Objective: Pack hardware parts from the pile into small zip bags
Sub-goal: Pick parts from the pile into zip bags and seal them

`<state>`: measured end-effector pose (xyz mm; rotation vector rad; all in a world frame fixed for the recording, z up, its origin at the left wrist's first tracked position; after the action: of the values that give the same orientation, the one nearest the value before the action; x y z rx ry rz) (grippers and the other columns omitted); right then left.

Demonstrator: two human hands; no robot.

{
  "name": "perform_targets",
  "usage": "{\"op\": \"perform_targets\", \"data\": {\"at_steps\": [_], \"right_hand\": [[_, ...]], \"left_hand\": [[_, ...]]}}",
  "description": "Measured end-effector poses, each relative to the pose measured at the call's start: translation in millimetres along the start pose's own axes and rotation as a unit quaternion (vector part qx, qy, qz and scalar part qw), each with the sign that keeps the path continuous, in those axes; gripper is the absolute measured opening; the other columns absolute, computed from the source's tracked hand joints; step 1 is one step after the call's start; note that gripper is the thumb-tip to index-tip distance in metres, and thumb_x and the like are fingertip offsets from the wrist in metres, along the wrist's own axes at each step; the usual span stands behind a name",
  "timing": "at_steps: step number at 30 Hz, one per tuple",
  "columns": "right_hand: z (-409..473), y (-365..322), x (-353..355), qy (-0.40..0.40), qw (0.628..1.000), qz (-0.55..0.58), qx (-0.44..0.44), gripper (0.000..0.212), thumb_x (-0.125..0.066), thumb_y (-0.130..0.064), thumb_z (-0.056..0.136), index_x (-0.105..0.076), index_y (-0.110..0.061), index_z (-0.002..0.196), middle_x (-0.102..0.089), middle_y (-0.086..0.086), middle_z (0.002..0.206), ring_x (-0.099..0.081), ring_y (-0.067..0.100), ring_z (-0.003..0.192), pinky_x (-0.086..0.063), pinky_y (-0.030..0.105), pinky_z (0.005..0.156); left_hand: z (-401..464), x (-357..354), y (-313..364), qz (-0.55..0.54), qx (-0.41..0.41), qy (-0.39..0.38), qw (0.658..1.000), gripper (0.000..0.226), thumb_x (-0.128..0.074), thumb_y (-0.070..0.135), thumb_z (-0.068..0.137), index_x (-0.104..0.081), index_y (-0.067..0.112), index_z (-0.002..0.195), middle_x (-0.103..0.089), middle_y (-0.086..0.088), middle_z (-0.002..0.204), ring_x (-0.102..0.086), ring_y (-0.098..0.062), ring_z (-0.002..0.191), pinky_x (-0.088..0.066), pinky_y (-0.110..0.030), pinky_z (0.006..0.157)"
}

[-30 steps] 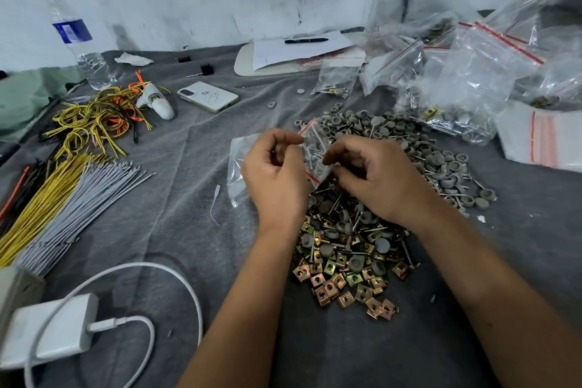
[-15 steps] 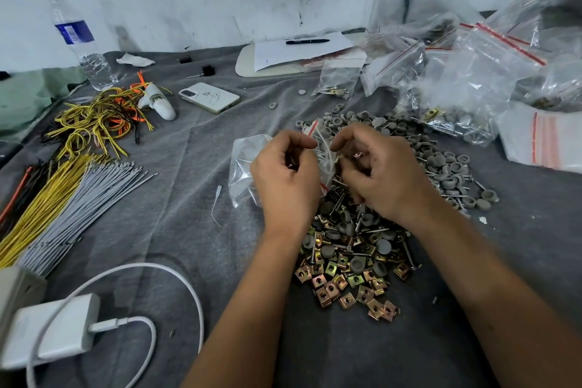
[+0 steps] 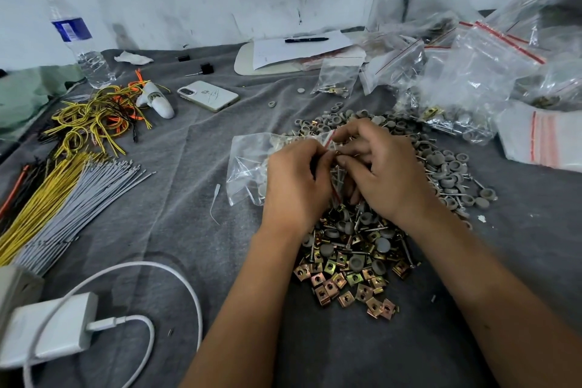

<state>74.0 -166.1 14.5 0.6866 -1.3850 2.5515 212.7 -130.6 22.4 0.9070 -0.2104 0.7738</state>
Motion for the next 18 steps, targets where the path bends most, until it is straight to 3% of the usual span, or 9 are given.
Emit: {"op": "perform_targets", "data": {"at_steps": [4,10,18], "right_hand": [[-1,5,-4,-0.003,1.000,0.022,-0.019,0.026,-0.068,-0.004,0.096,-0.060,-0.025,0.108,-0.075,-0.017,0.088,-0.067,0.014,0.044,-0.054,0.028,0.040],[0,11,-3,0.017,0.998,0.040,-0.052,0.018,-0.068,-0.004,0.096,-0.066,-0.017,0.108,-0.077,-0.009,0.089,-0.068,0.020,0.046,-0.057,0.037,0.042],[0,20,2,0.026,0.987,0.095,-0.124,0.014,-0.069,-0.009,0.096,-0.064,-0.018,0.106,-0.078,-0.005,0.084,-0.065,0.026,0.043,-0.047,0.030,0.038]], "left_hand": [[2,-1,-1,0.029,-0.008,-0.015,0.999,0.020,-0.065,0.001,0.097,-0.062,0.001,0.077,-0.059,-0.005,0.072,-0.052,-0.018,0.064,-0.038,-0.024,0.060],[1,-3,-6,0.027,0.009,-0.028,0.999,0.016,-0.065,0.005,0.099,-0.064,0.002,0.084,-0.062,-0.005,0.078,-0.056,-0.018,0.070,-0.041,-0.028,0.063],[0,-5,0,0.025,-0.013,-0.059,0.998,0.015,-0.082,0.007,0.083,-0.074,0.009,0.096,-0.063,0.001,0.084,-0.058,-0.009,0.073,-0.045,-0.015,0.066]]}}
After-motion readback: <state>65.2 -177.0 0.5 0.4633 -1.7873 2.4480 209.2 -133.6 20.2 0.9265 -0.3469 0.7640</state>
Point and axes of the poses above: each hand's wrist, its own z-axis towards the middle knuckle, its own x-axis out of the back of the hand, y = z × x, the point moved 9 cm from there along z, towards the middle knuckle
